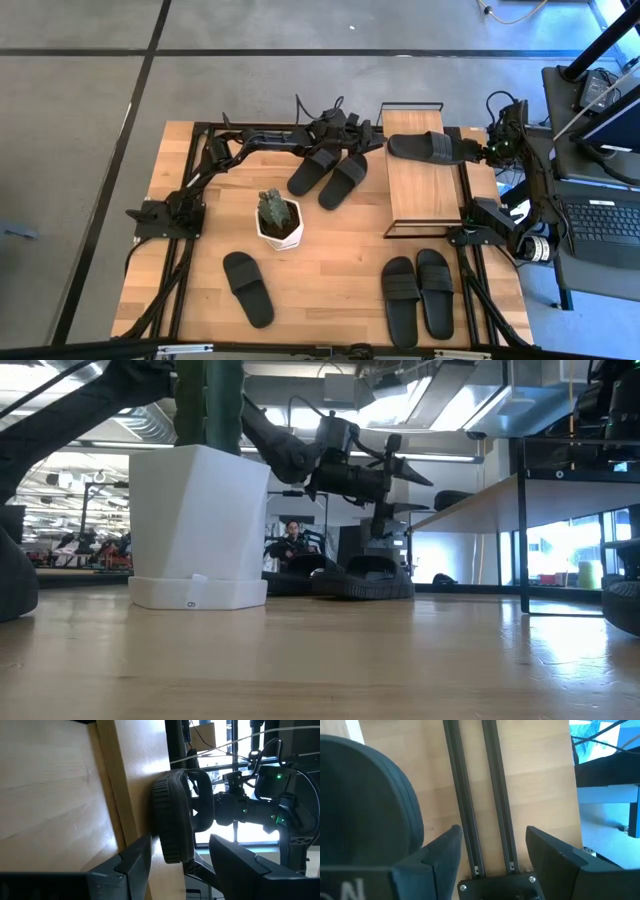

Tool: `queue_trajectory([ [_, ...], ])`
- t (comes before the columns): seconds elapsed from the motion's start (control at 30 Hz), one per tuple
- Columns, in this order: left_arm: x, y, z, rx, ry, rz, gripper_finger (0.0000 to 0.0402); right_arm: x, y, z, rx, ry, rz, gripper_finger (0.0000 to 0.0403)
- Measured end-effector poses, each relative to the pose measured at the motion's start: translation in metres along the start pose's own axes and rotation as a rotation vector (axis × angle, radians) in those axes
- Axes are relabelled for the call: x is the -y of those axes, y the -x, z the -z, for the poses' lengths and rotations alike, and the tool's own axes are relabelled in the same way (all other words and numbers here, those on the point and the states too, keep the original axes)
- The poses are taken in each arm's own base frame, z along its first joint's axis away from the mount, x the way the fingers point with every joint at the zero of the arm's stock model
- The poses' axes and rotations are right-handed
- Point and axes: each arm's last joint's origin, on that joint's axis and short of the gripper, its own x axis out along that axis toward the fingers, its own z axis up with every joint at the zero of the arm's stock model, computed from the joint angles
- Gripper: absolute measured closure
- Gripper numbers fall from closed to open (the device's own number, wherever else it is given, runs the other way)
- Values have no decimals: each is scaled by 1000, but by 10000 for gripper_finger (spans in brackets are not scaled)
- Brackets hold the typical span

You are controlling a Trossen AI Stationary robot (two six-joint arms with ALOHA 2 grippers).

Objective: Pick and place slides into the shelf
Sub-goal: Put the black slide on the shelf

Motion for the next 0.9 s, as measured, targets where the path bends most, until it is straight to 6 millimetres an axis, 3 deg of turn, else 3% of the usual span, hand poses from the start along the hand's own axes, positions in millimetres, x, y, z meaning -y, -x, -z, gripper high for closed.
queue_trajectory([
  [0.9,0,0,0,-9,-3,5,214,-12,-6,-9,9,87,-103,182],
])
